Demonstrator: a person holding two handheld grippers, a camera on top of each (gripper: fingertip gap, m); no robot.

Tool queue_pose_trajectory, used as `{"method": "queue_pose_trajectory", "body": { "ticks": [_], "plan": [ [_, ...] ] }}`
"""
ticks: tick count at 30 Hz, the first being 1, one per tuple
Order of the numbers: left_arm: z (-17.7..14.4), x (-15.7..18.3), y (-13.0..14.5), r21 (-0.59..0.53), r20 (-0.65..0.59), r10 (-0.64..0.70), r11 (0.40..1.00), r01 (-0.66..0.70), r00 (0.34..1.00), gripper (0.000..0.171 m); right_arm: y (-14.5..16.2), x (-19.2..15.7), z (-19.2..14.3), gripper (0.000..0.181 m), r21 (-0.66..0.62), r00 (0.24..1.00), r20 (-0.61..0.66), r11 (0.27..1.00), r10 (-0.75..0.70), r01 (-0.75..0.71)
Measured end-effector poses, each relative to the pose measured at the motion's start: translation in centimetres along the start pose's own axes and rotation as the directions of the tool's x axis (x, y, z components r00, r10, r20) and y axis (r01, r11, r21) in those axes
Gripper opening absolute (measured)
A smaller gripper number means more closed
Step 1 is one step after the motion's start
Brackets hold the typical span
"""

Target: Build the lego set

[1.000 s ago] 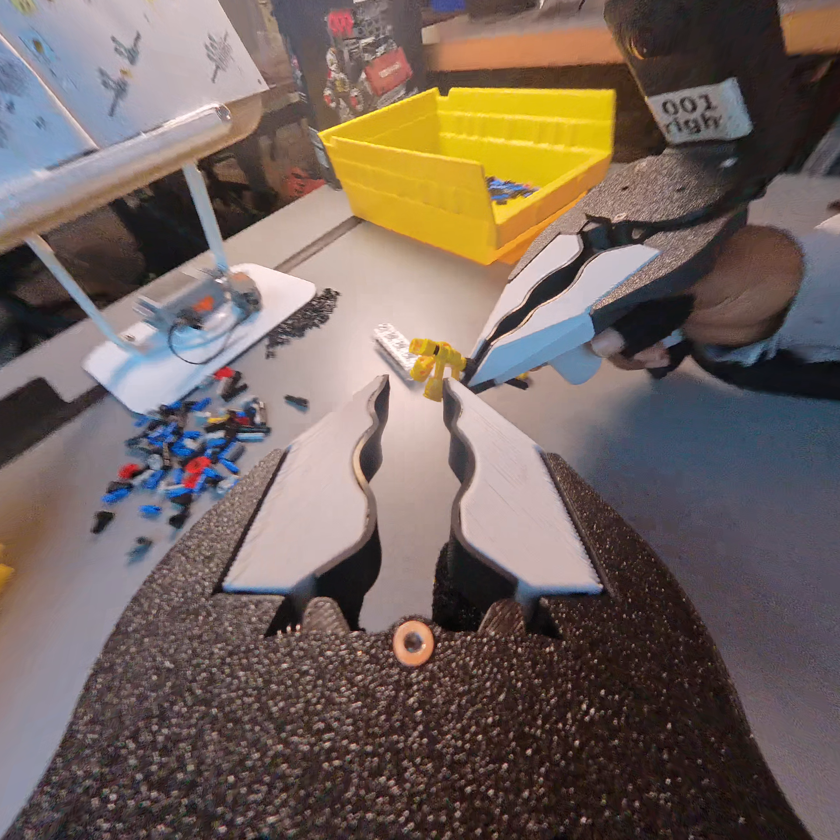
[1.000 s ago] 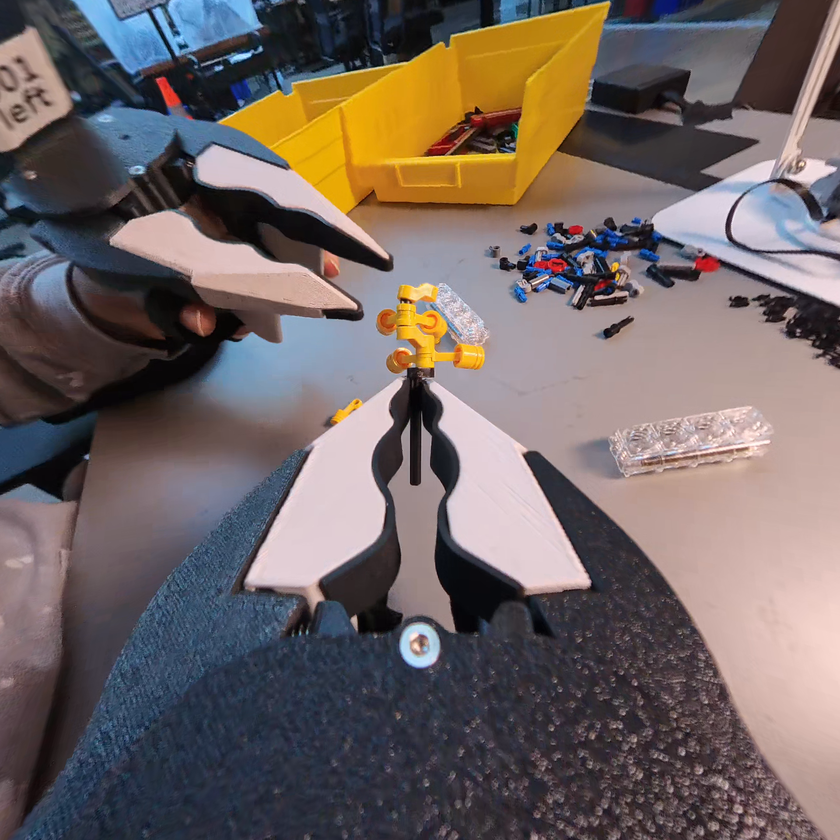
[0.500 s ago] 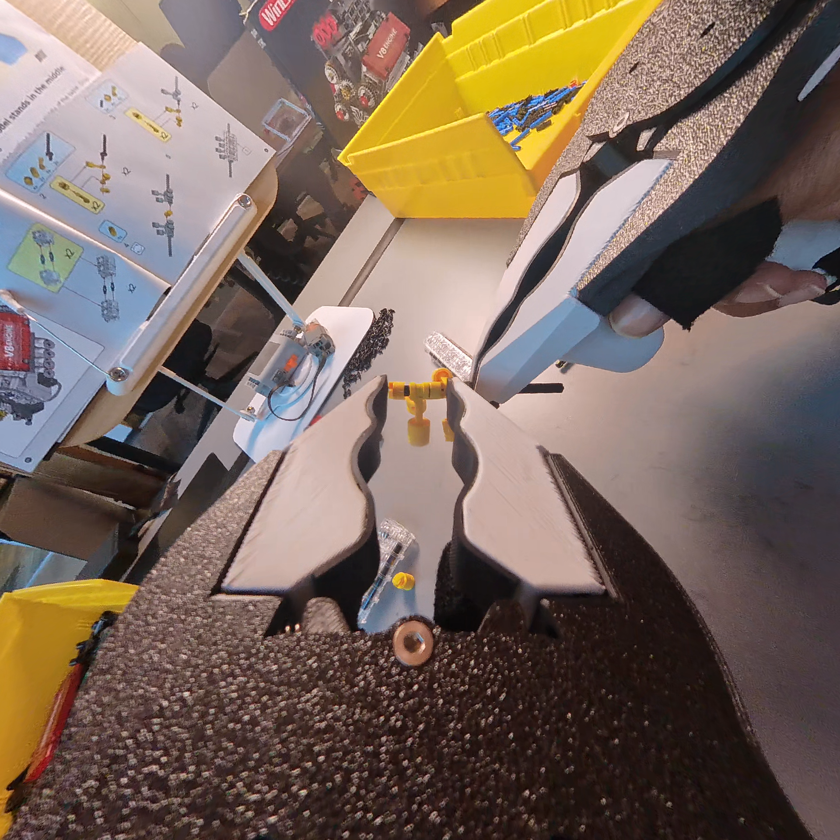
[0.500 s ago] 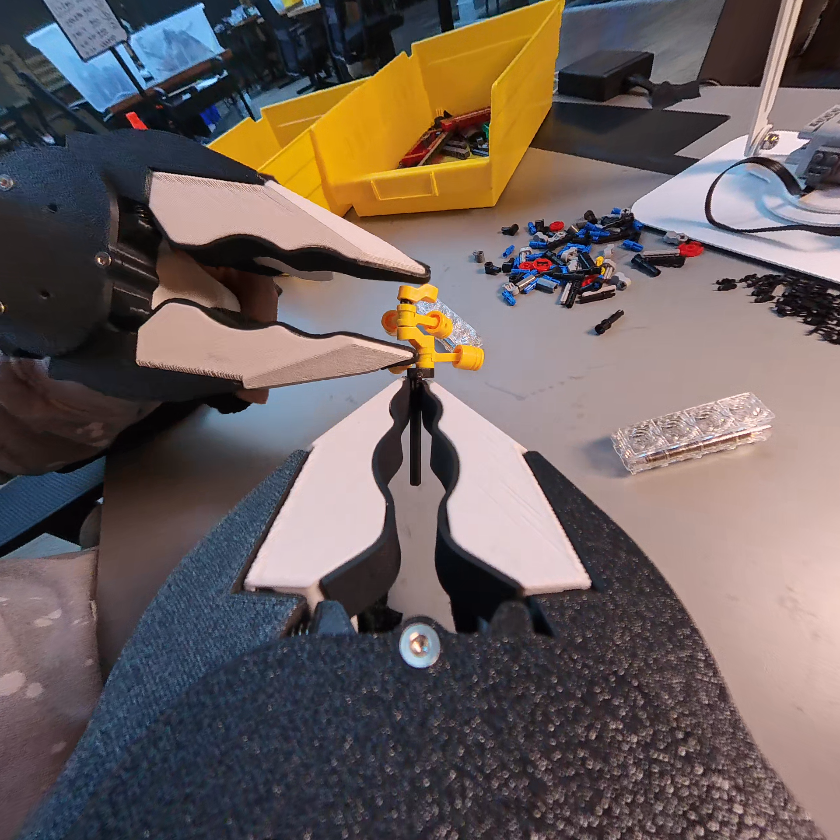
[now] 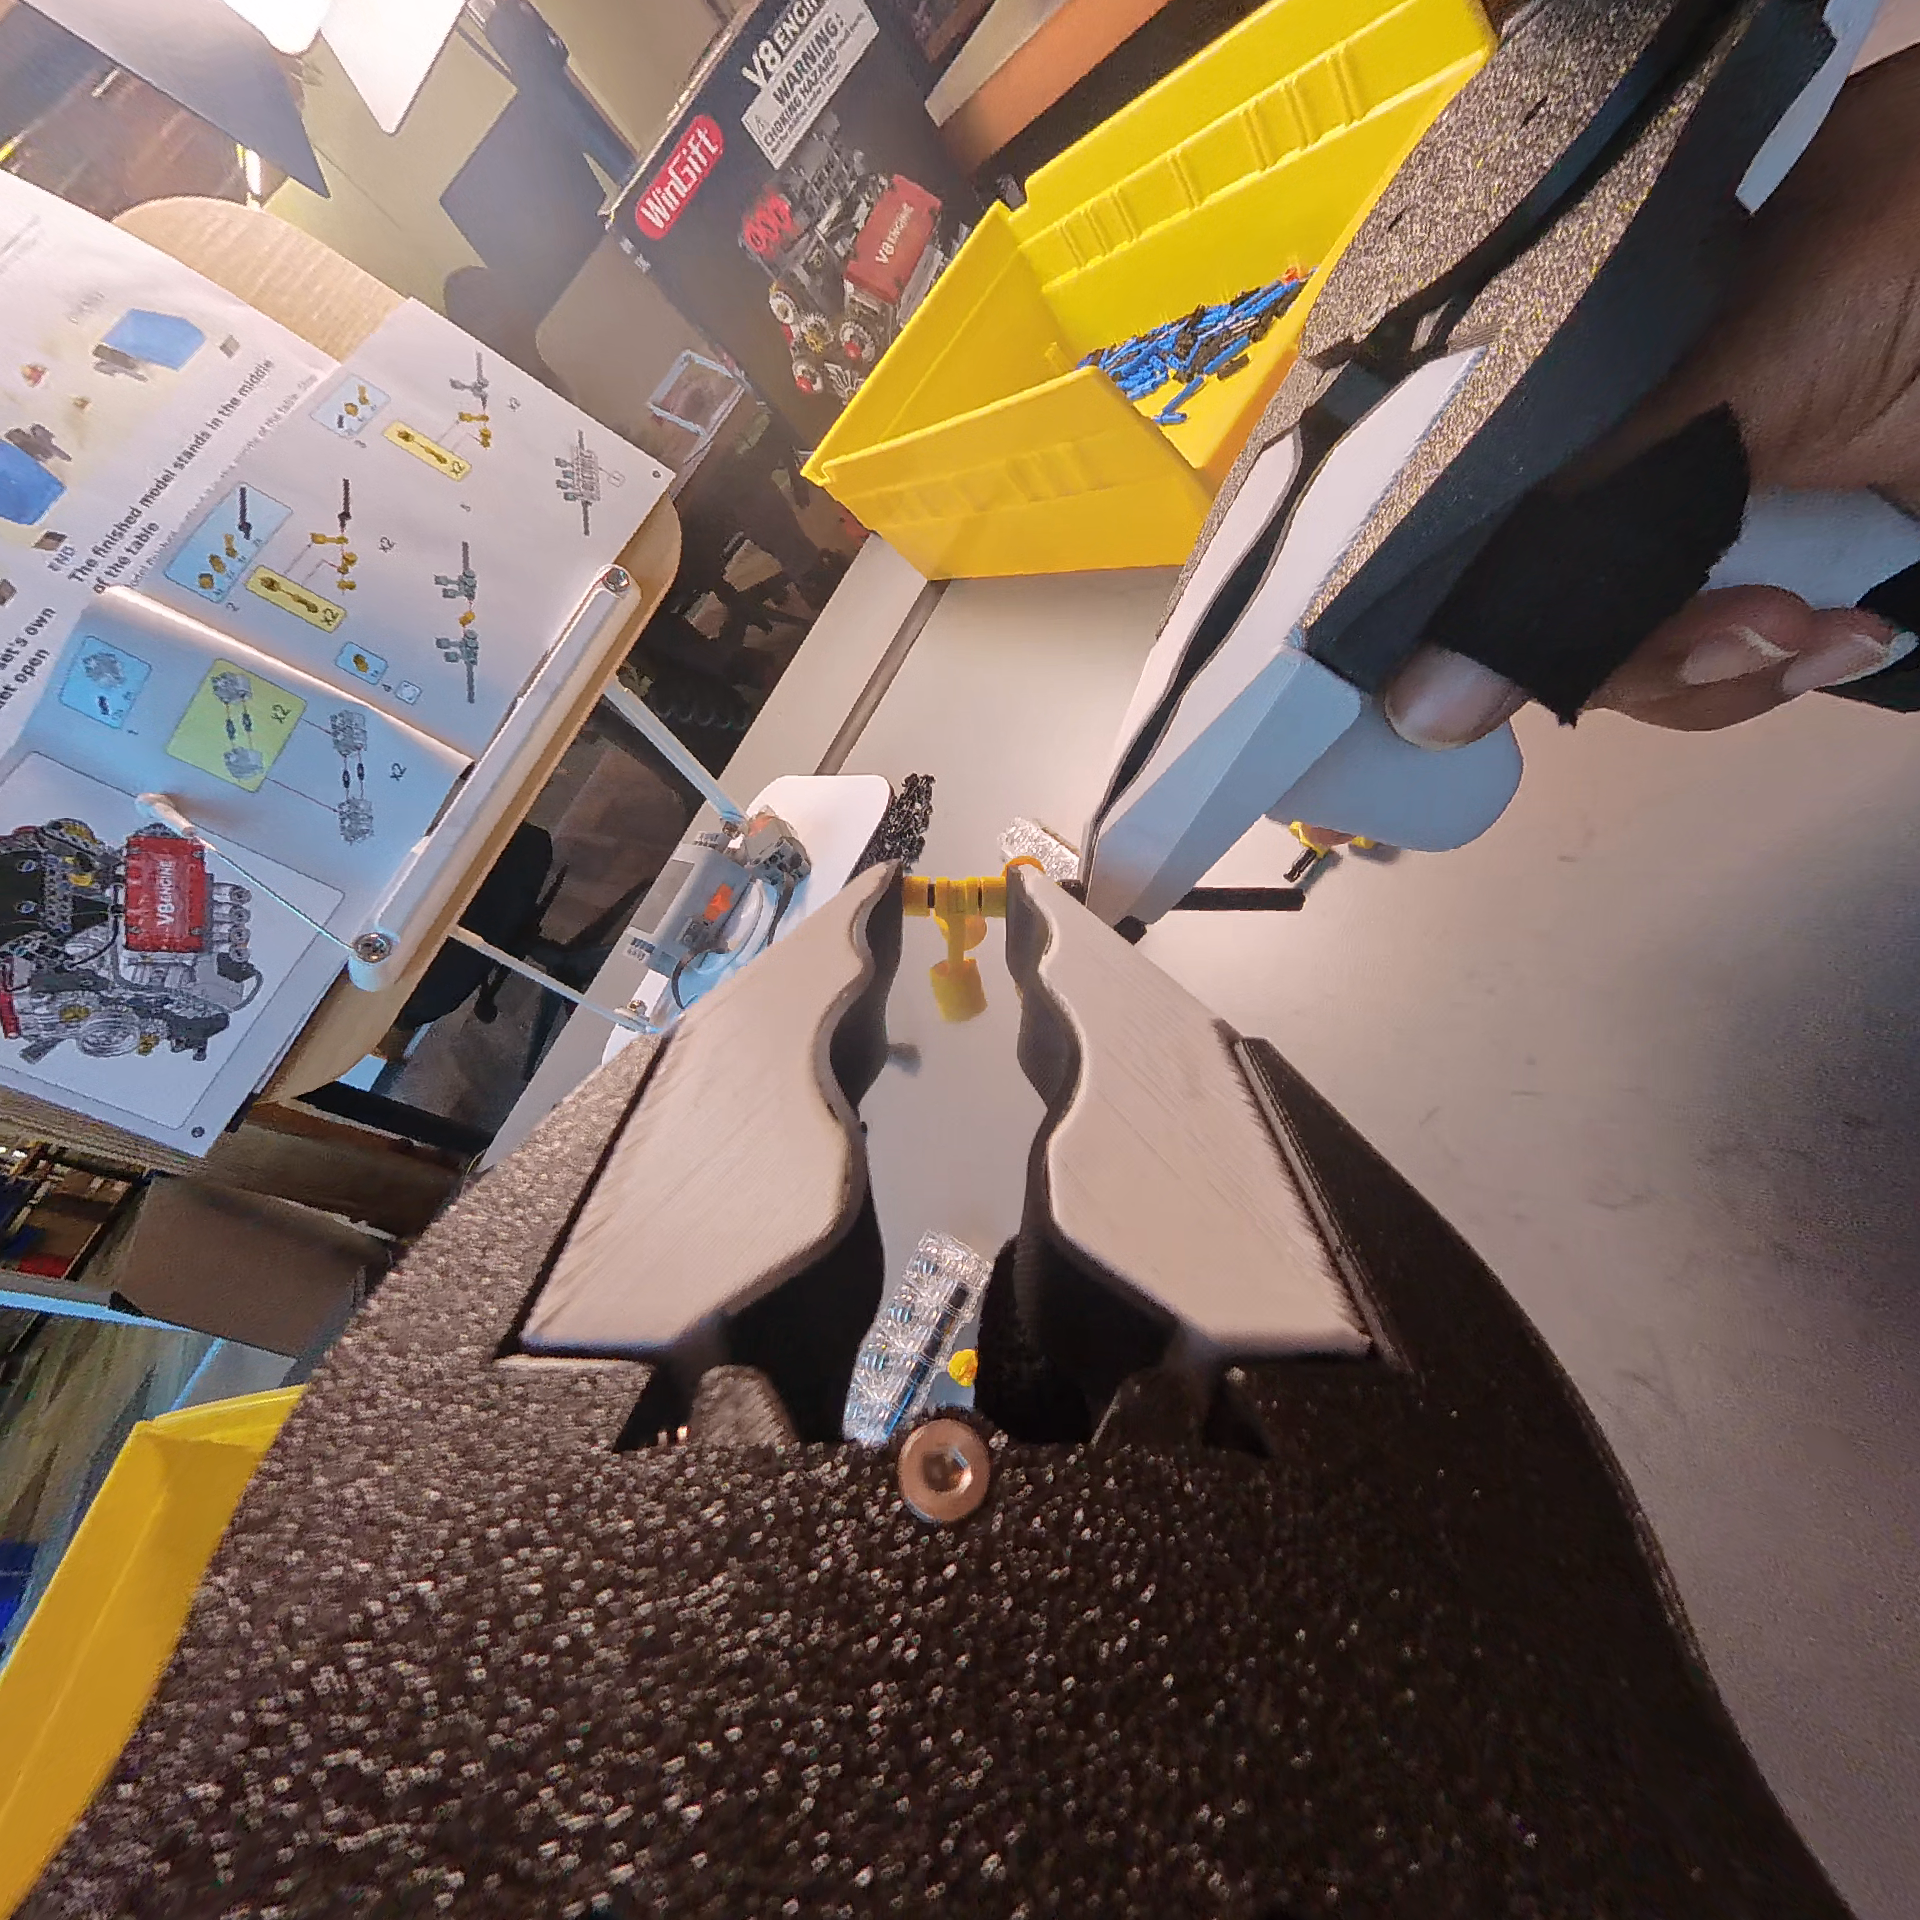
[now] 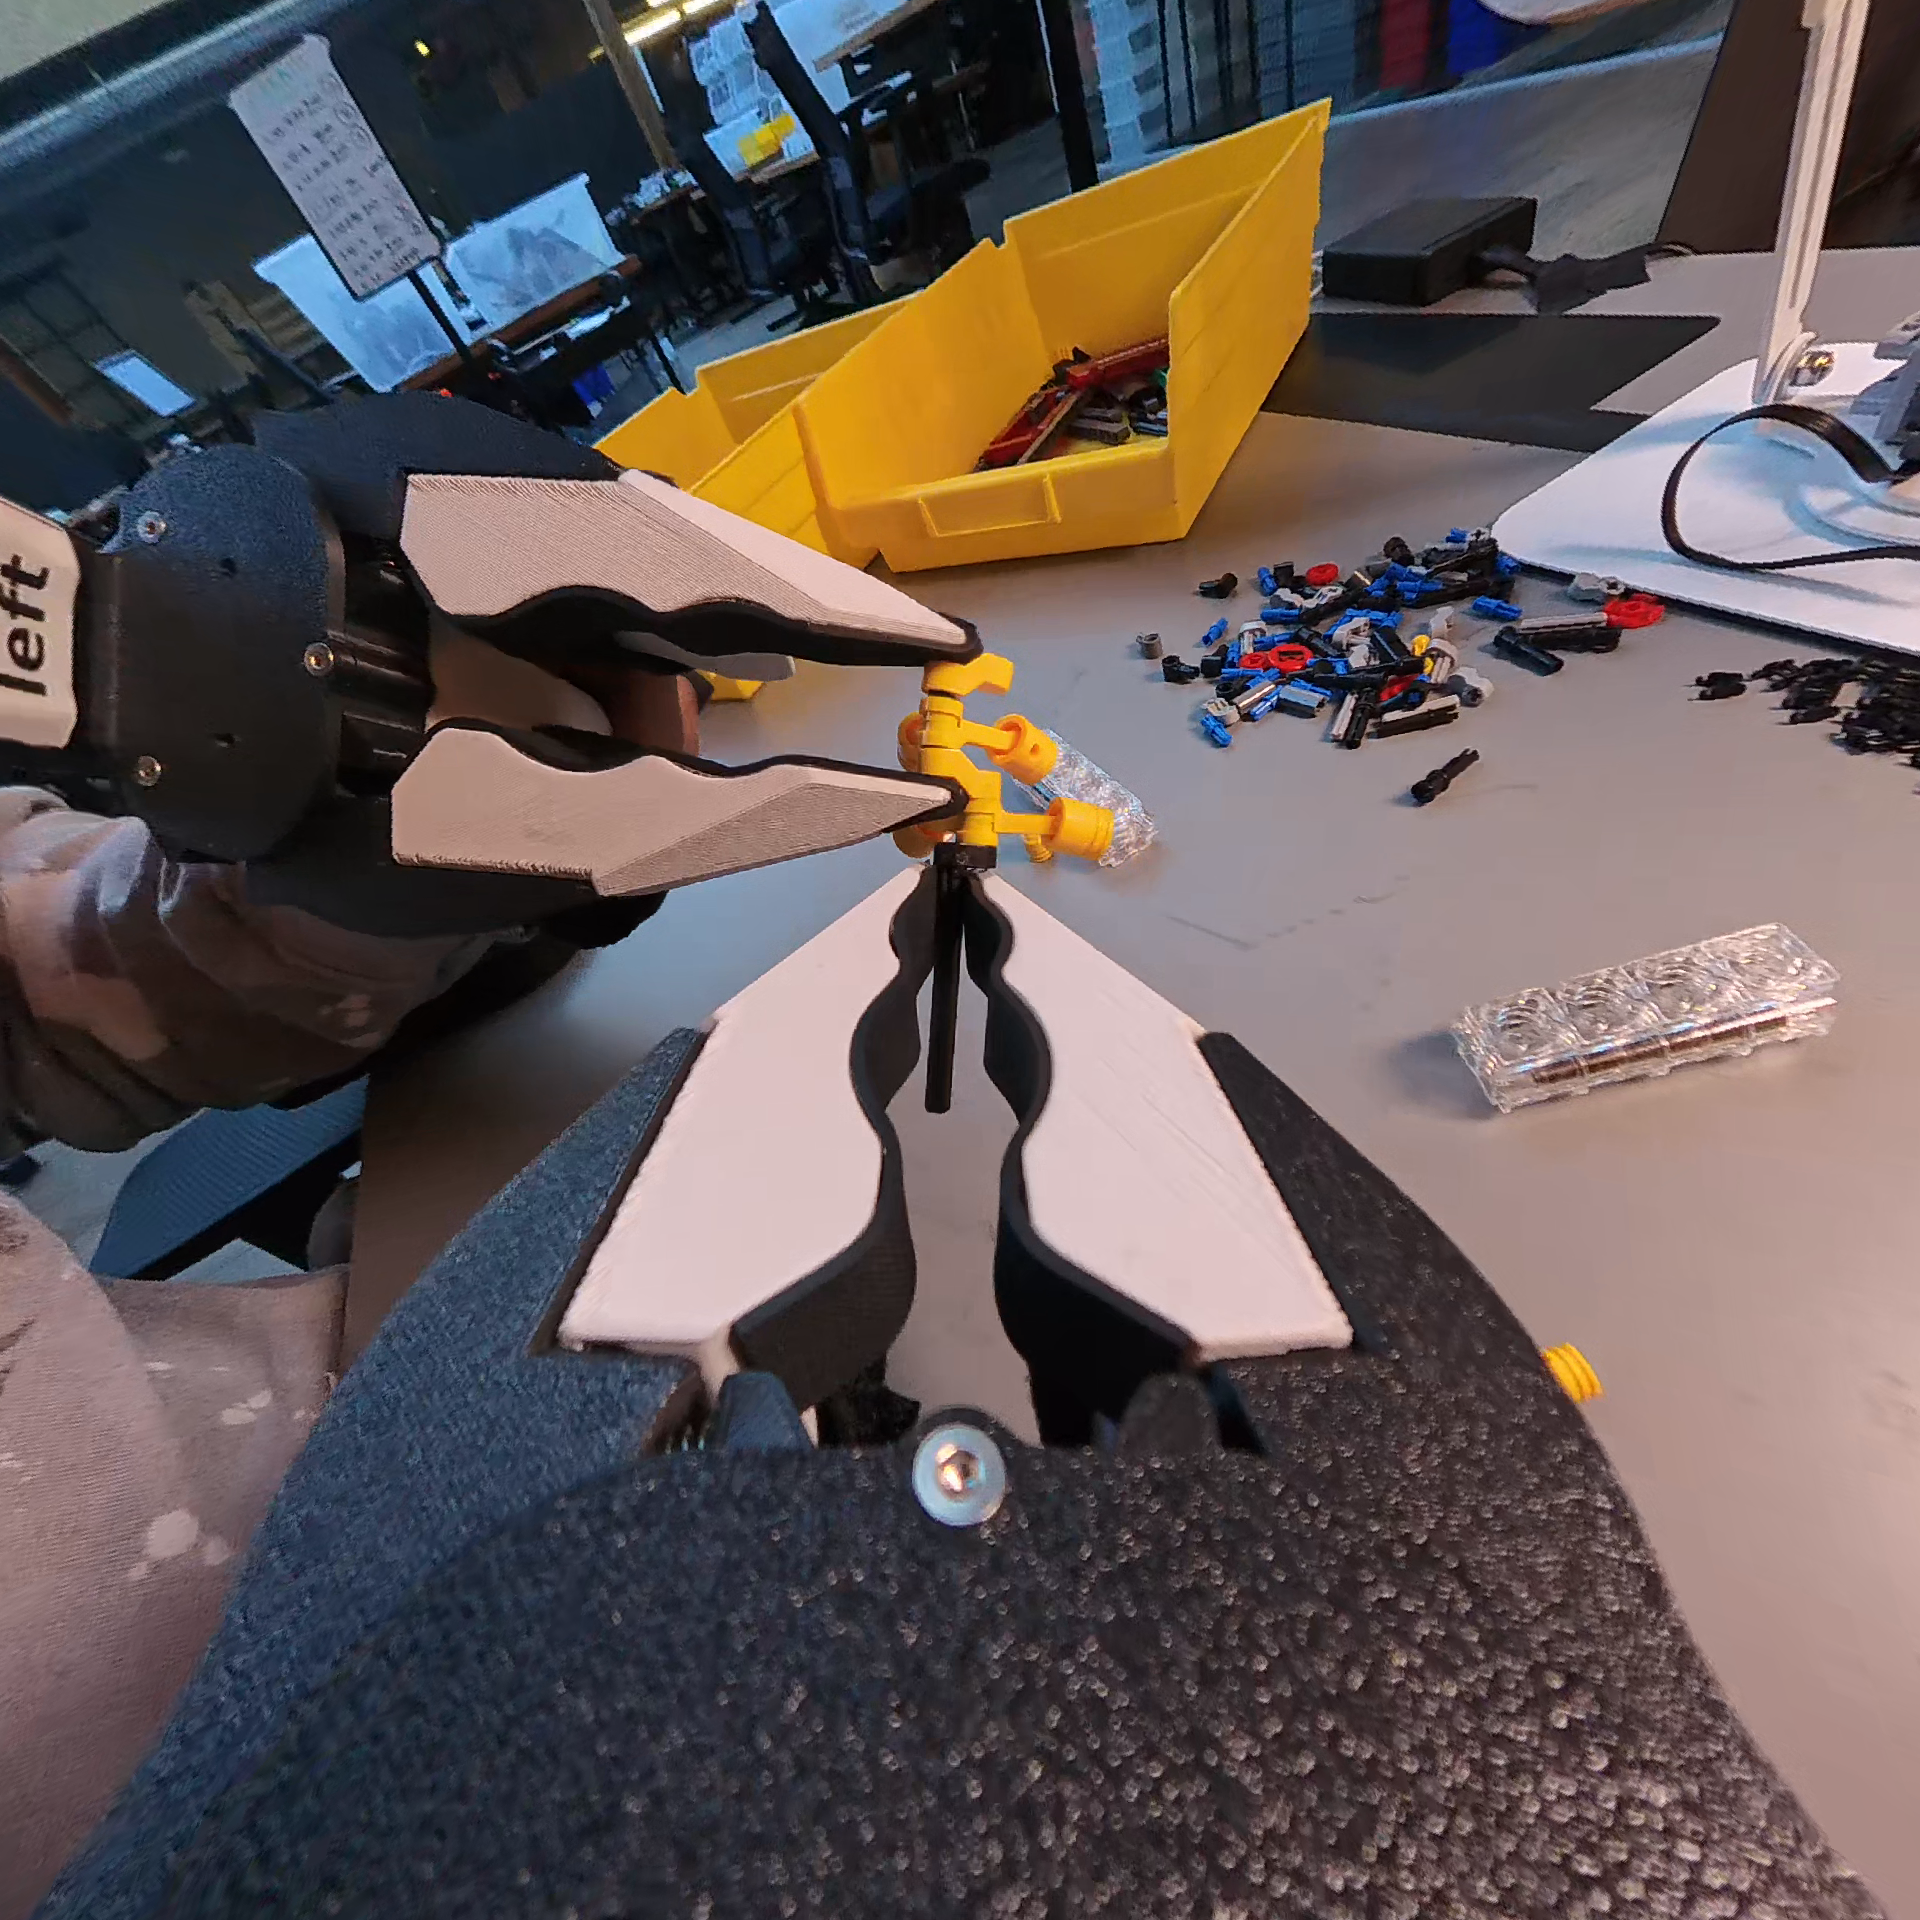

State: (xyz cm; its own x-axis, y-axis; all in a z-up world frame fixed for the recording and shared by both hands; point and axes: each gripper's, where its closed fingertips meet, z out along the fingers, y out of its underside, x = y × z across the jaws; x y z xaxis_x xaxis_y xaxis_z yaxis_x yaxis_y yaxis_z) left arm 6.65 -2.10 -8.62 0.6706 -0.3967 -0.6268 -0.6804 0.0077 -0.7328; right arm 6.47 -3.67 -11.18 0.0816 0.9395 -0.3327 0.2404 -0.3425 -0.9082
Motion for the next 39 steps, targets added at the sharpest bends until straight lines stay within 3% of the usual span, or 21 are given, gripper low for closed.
{"method": "queue_pose_trajectory", "body": {
  "ticks": [13,17,24,30,35,39],
  "plan": [
    [-0.8,-0.2,-0.9,0.066,-0.032,-0.042,0.997,0.044,0.999,0.017,-0.6,-0.9,-0.2,0.003,0.036,0.998,0.030,0.998,-0.059,0.058],
    [-1.1,-0.6,-1.0,0.129,-0.073,-0.175,0.975,0.183,0.982,0.030,-0.4,0.8,-0.4,0.003,-0.006,0.984,-0.062,0.986,-0.165,0.165],
    [-1.2,-0.2,1.2,0.049,-0.306,-0.421,0.889,0.456,0.854,0.032,0.2,2.7,-0.8,0.003,-0.123,0.837,-0.201,0.861,-0.508,0.493],
    [-0.4,1.8,2.7,-0.019,-0.417,-0.456,0.869,0.494,0.786,0.032,1.5,3.0,-0.2,0.003,-0.247,0.640,-0.197,0.669,-0.743,0.701],
    [0.0,3.2,3.5,-0.032,-0.468,-0.484,0.845,0.533,0.739,0.021,2.7,2.5,0.7,0.003,-0.265,0.613,-0.131,0.623,-0.779,0.736],
    [-0.3,3.6,4.3,-0.042,-0.467,-0.482,0.850,0.526,0.741,0.019,3.1,2.4,1.2,0.003,-0.276,0.586,-0.097,0.588,-0.804,0.761]
  ]
}}
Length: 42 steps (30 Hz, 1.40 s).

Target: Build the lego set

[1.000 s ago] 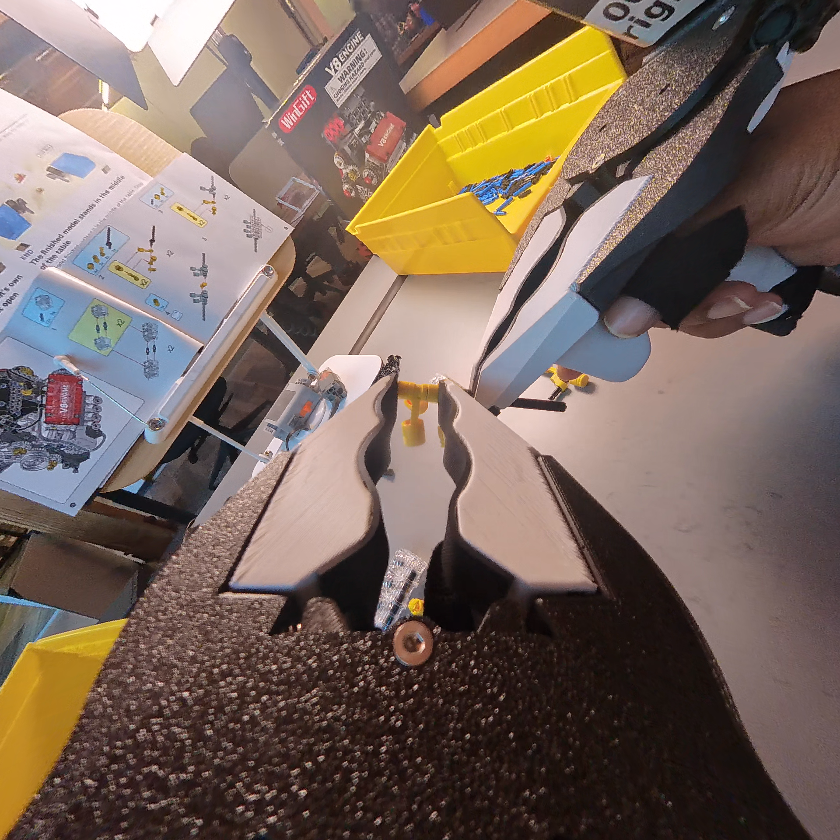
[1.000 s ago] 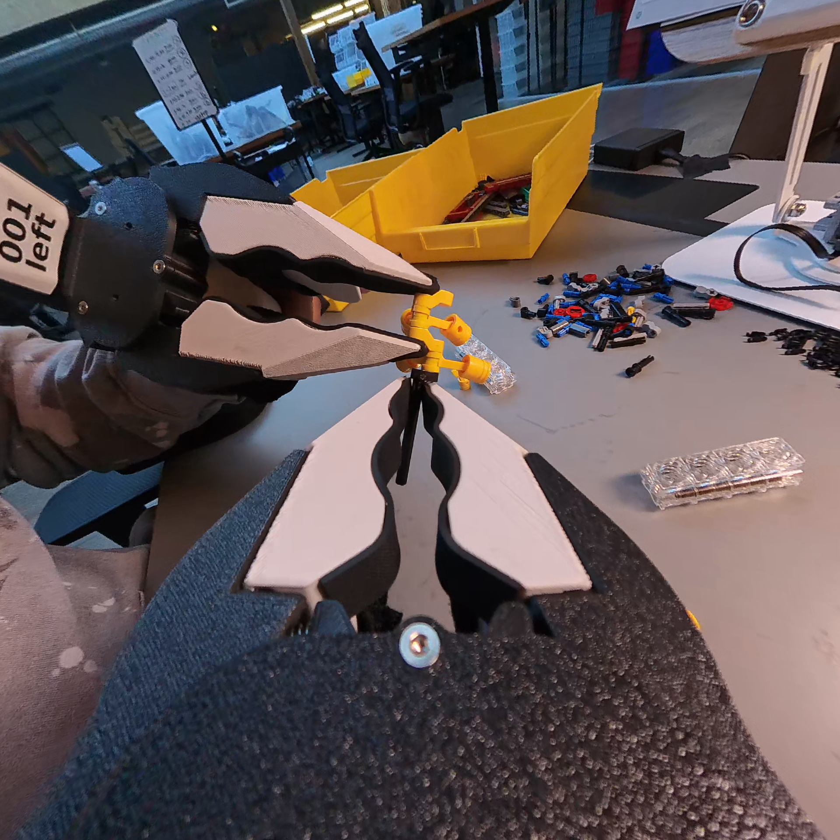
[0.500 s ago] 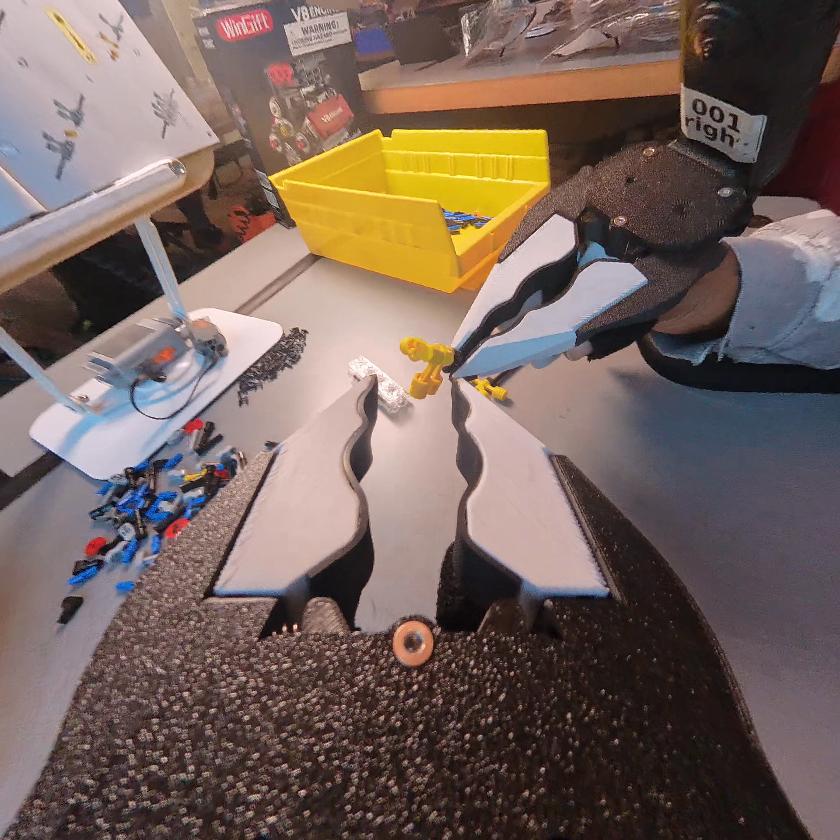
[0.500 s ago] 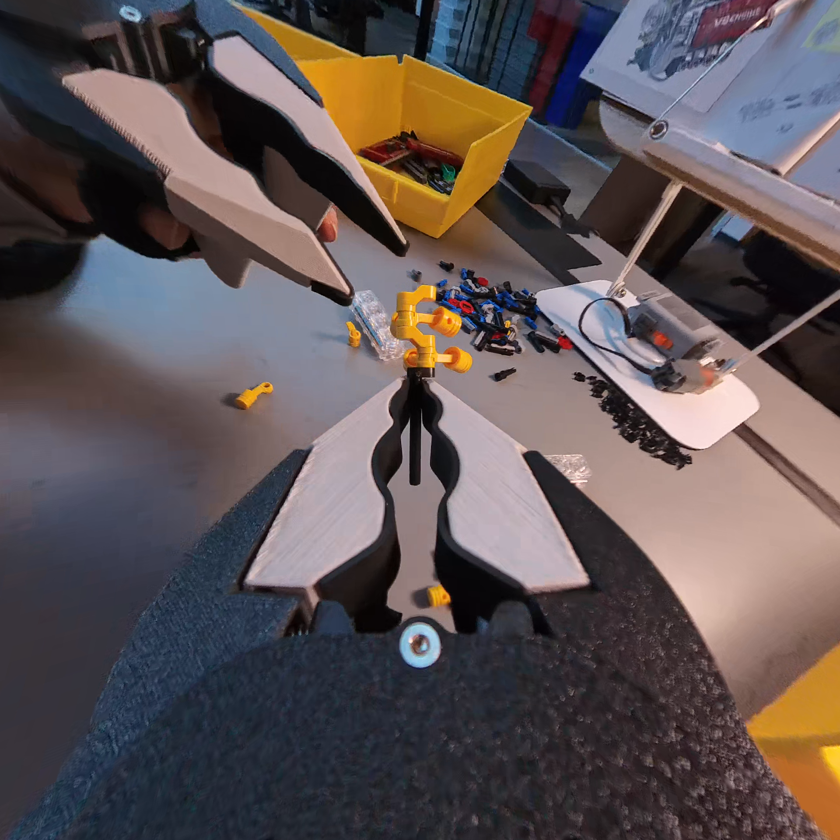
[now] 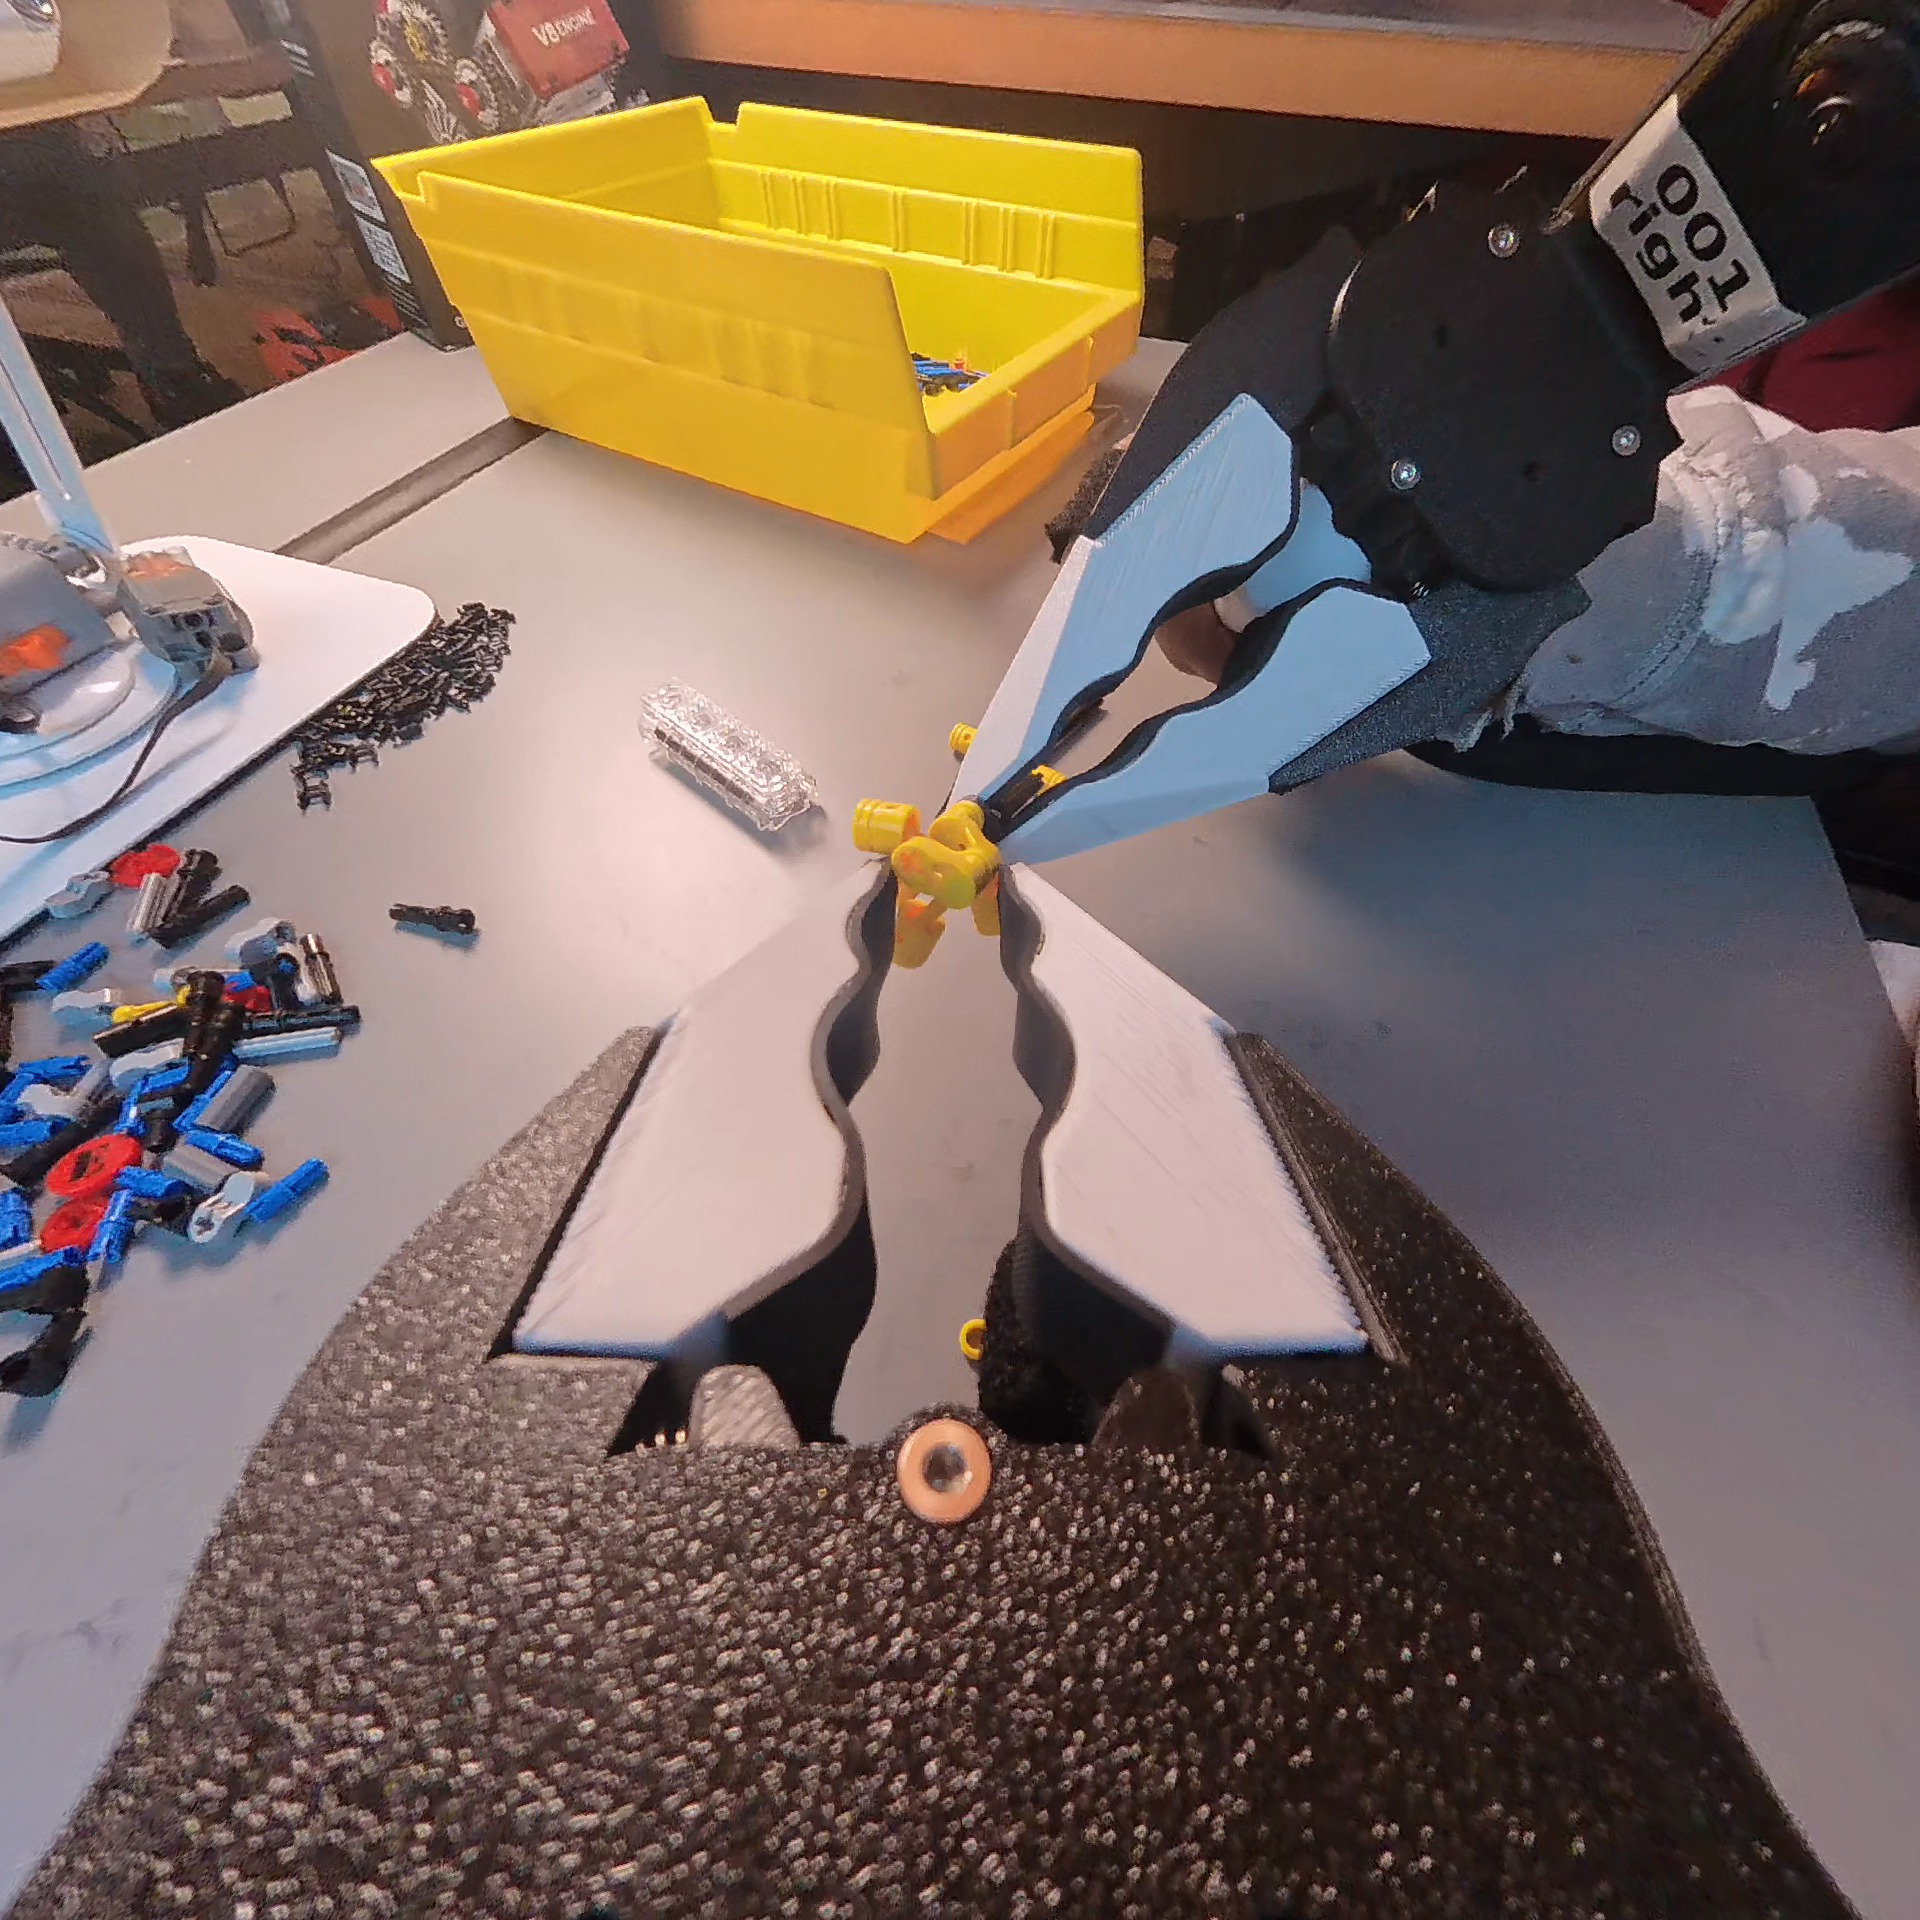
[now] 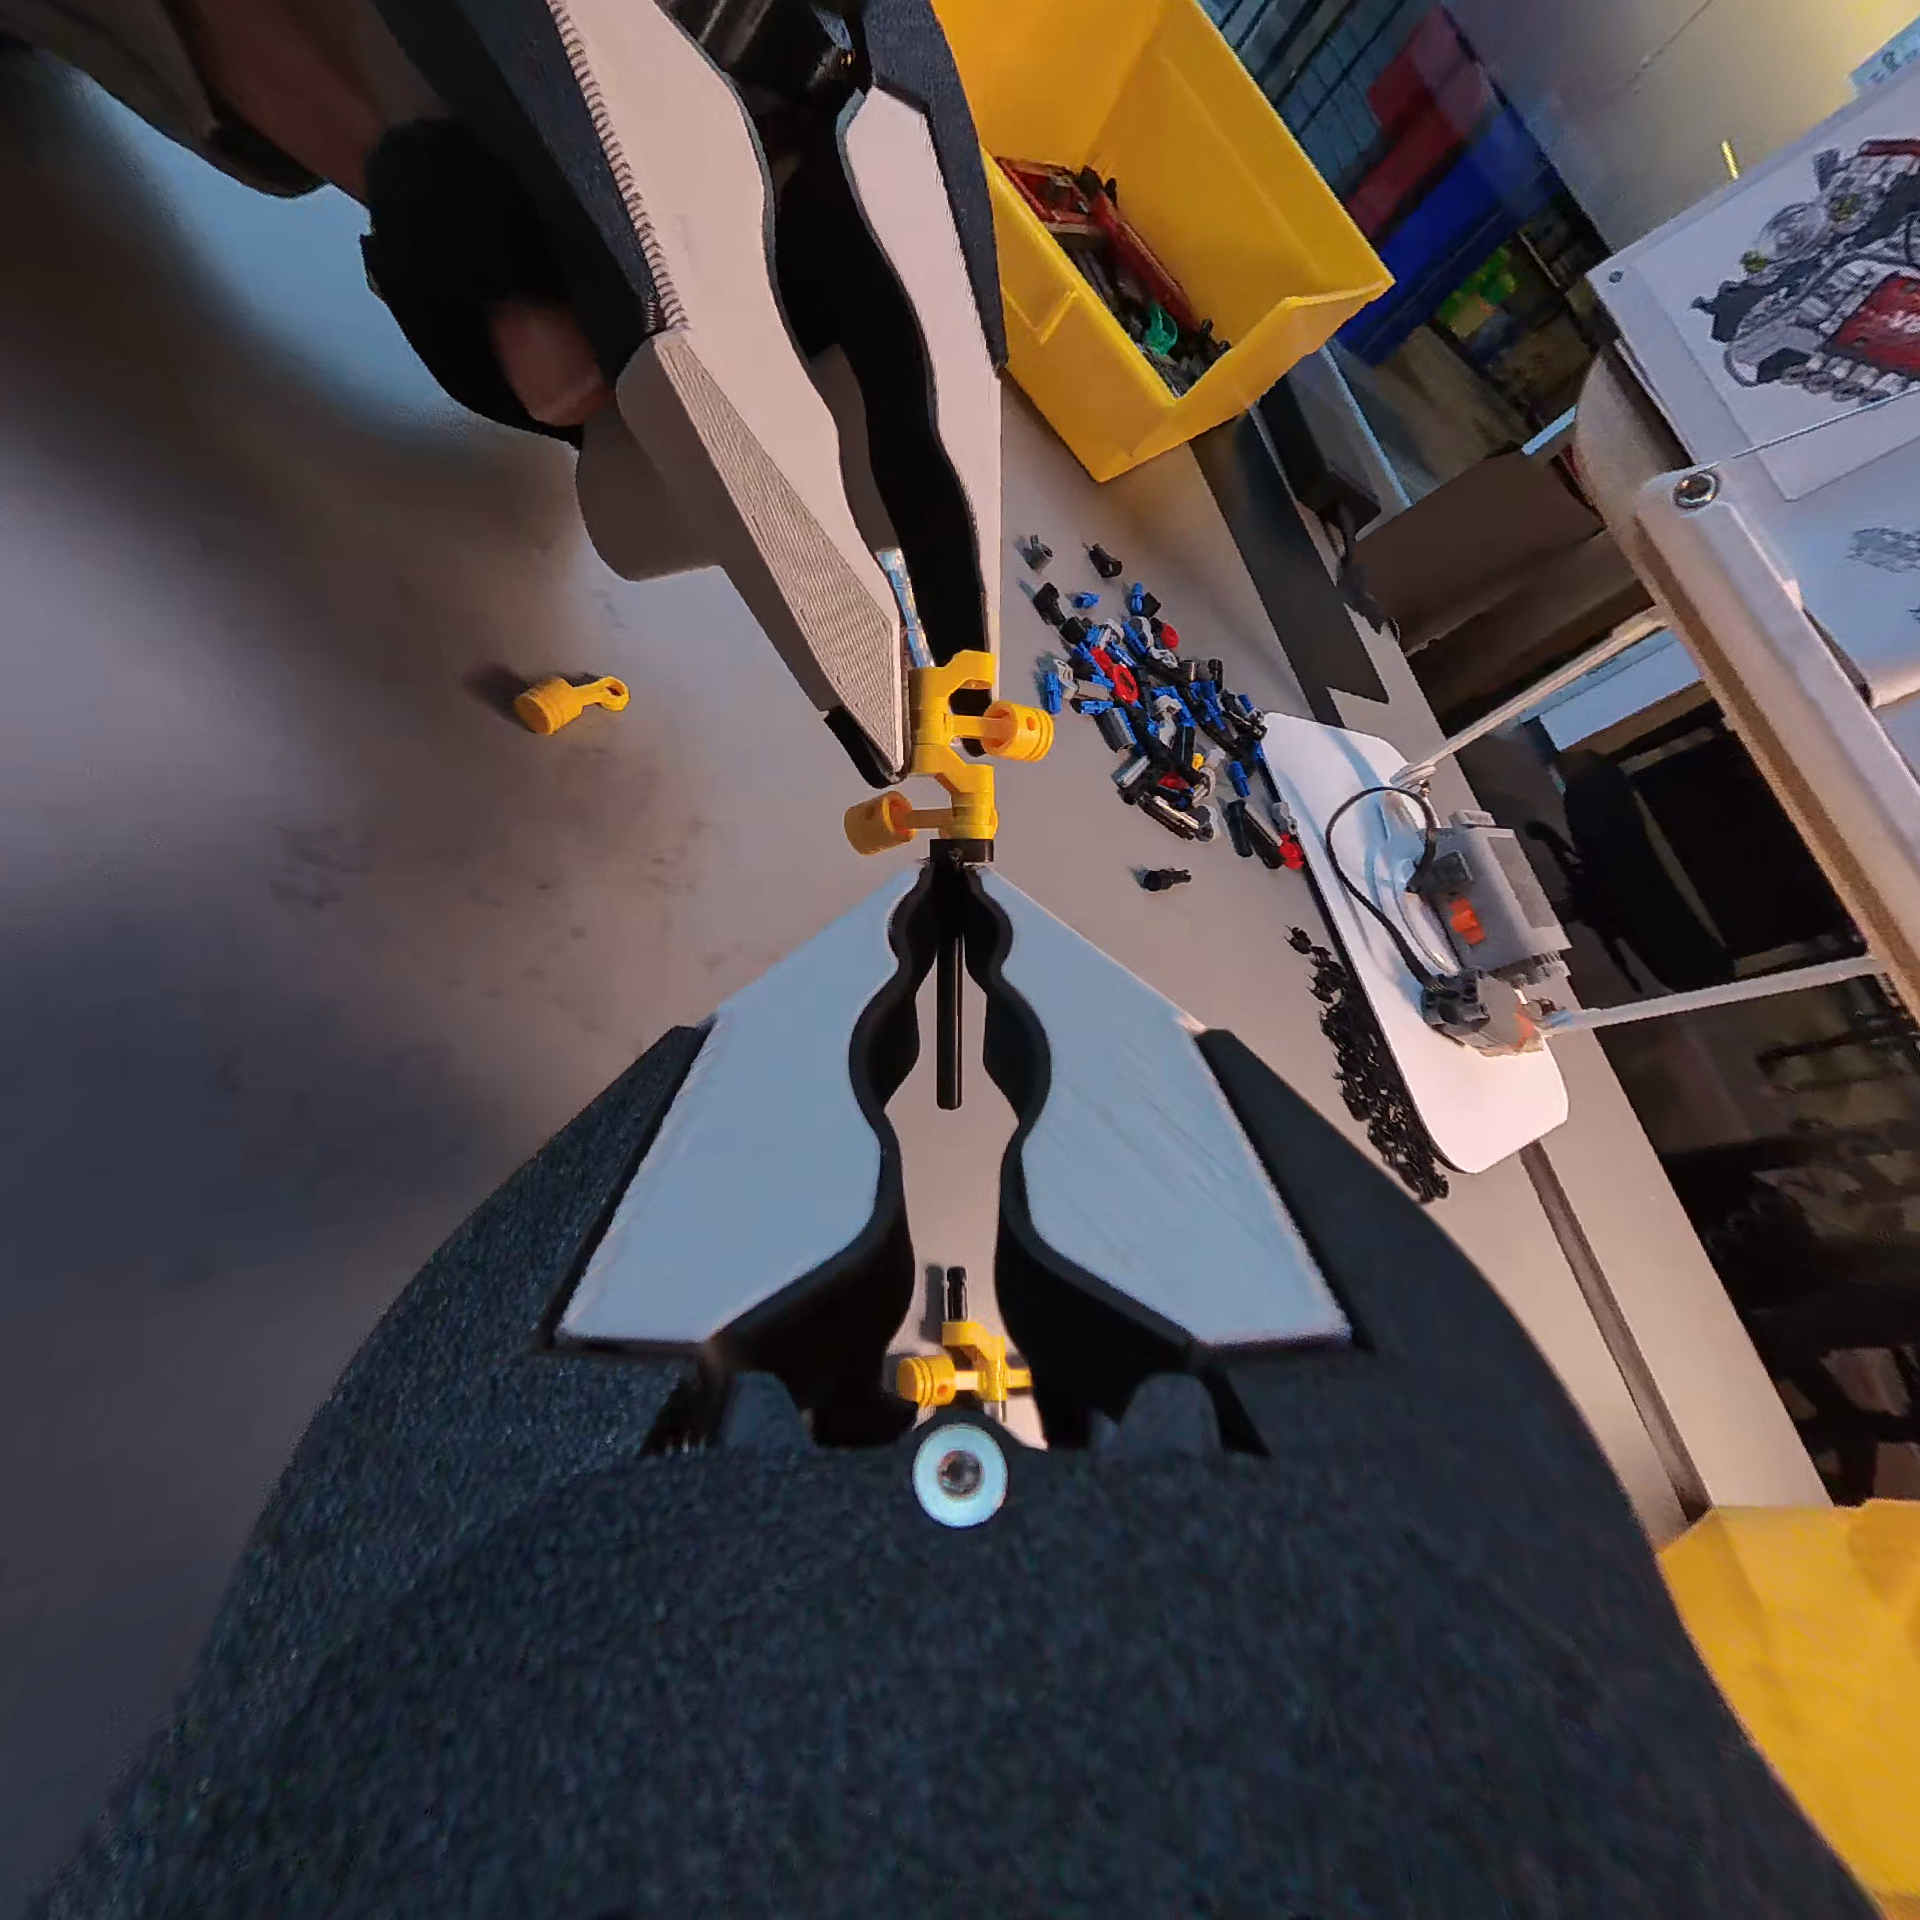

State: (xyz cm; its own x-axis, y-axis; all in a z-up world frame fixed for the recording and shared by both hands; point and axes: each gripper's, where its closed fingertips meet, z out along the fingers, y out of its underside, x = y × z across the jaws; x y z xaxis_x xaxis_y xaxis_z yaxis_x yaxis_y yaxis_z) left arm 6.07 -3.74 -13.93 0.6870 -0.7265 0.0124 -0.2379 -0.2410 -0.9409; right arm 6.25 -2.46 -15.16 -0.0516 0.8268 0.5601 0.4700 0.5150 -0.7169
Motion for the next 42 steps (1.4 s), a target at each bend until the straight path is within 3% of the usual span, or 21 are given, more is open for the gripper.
{"method": "queue_pose_trajectory", "body": {
  "ticks": [3,9,17,24,29,37,42],
  "plan": [
    [-0.3,0.2,0.3,-0.009,-0.029,-0.010,1.000,0.010,1.000,0.019,-0.1,-0.6,0.1,0.003,0.015,0.998,0.060,0.999,0.030,-0.030],
    [-0.5,1.1,0.1,0.005,-0.063,0.041,0.999,-0.041,0.997,0.019,-0.6,-1.4,-0.9,0.003,0.033,0.943,0.299,0.986,0.147,-0.164],
    [-1.3,2.2,-2.9,0.172,-0.085,0.012,0.985,0.003,0.996,0.019,-2.8,-1.0,-2.7,0.004,0.048,0.765,0.578,0.924,0.284,-0.379],
    [-2.9,3.8,-5.7,0.320,-0.104,0.064,0.947,-0.027,0.993,0.019,-4.8,-1.4,-4.4,0.003,0.086,0.611,0.754,0.887,0.240,-0.454],
    [-3.5,4.3,-6.2,0.350,-0.101,0.112,0.934,-0.070,0.989,0.025,-4.9,-1.6,-4.4,0.003,0.056,0.551,0.800,0.886,0.236,-0.461],
    [-3.8,2.8,-4.9,0.278,-0.095,0.130,0.955,-0.100,0.987,0.027,-3.9,-2.1,-4.0,0.004,0.017,0.547,0.793,0.888,0.268,-0.460],
    [-2.9,4.3,-4.8,0.272,-0.118,0.149,0.956,-0.112,0.982,0.026,-2.7,-3.2,-3.4,0.003,-0.037,0.563,0.771,0.904,0.297,-0.426]
  ]
}}
